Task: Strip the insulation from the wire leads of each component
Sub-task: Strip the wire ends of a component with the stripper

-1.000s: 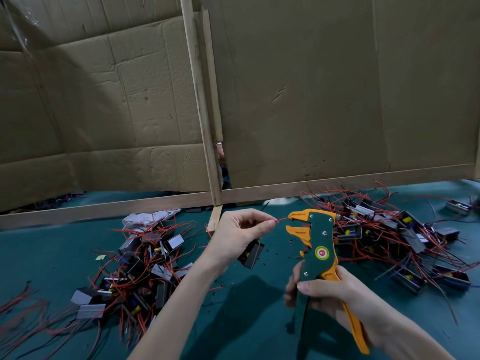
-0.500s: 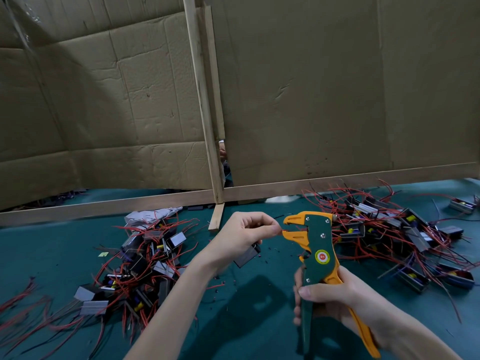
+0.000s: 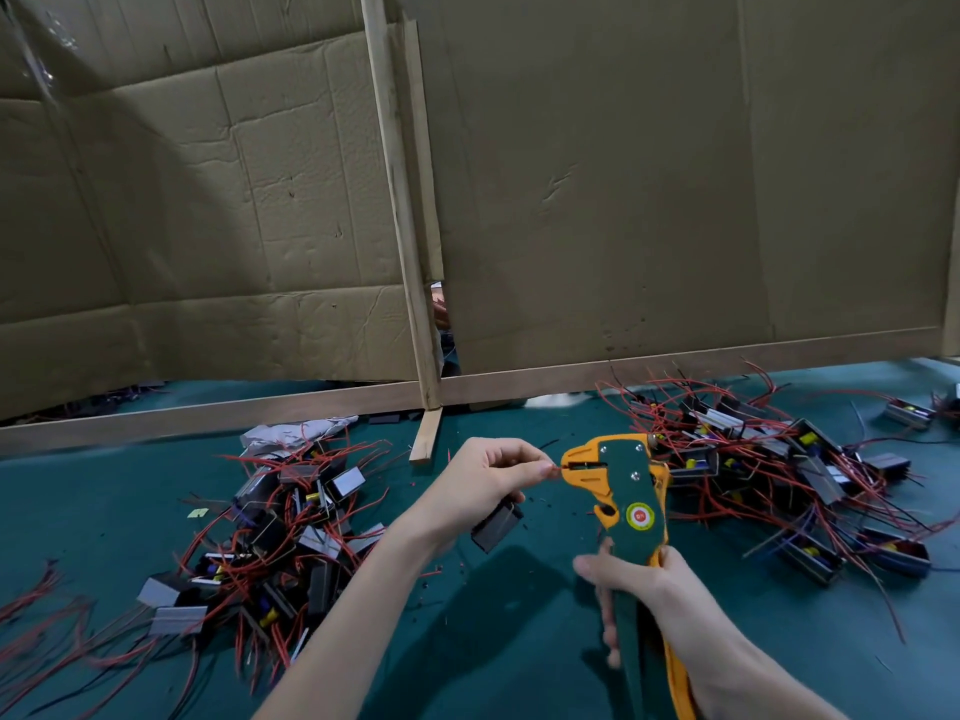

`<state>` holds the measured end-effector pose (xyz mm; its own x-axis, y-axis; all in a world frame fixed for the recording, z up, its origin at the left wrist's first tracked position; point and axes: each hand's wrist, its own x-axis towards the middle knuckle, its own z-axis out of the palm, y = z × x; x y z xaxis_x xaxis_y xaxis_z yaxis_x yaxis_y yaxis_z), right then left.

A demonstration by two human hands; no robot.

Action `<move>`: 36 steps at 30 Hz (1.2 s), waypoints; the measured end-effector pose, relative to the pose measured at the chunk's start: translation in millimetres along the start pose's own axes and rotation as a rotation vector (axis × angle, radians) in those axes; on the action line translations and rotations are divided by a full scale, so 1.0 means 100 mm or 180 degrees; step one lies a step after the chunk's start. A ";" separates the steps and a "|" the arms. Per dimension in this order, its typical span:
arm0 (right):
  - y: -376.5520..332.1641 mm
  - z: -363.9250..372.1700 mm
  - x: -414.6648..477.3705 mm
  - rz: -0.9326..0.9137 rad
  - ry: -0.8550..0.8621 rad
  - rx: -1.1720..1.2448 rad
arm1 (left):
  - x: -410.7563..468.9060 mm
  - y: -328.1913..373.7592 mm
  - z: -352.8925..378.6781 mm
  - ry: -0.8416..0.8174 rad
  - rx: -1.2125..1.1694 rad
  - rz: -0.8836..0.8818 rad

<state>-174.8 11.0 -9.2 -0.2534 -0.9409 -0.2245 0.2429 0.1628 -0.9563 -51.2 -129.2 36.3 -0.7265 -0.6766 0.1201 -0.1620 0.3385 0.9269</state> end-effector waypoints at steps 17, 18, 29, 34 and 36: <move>0.01 -0.23 0.22 0.0906 -0.0217 0.1098 | 0.81 0.69 0.84 0.1087 0.0680 0.1469; 0.00 -0.24 0.21 0.0920 -0.0230 0.1104 | 0.85 0.74 0.97 0.0675 0.0622 0.1377; -0.06 -0.28 0.23 0.0742 -0.0195 0.1183 | 0.27 0.28 0.07 0.0148 0.2345 0.0015; -0.04 -0.28 0.23 0.0786 -0.0225 0.1114 | 0.00 -0.10 -0.71 0.0186 0.3846 -0.1845; -0.03 -0.28 0.22 0.0776 -0.0245 0.1068 | -0.05 -0.21 -0.87 -0.0028 0.3767 -0.2141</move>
<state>-207.6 -2.0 -16.2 -0.0833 -0.9083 -0.4098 0.5819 0.2895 -0.7600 14.2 -189.6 47.7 -0.2840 -0.9292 -0.2365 -0.9511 0.3042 -0.0529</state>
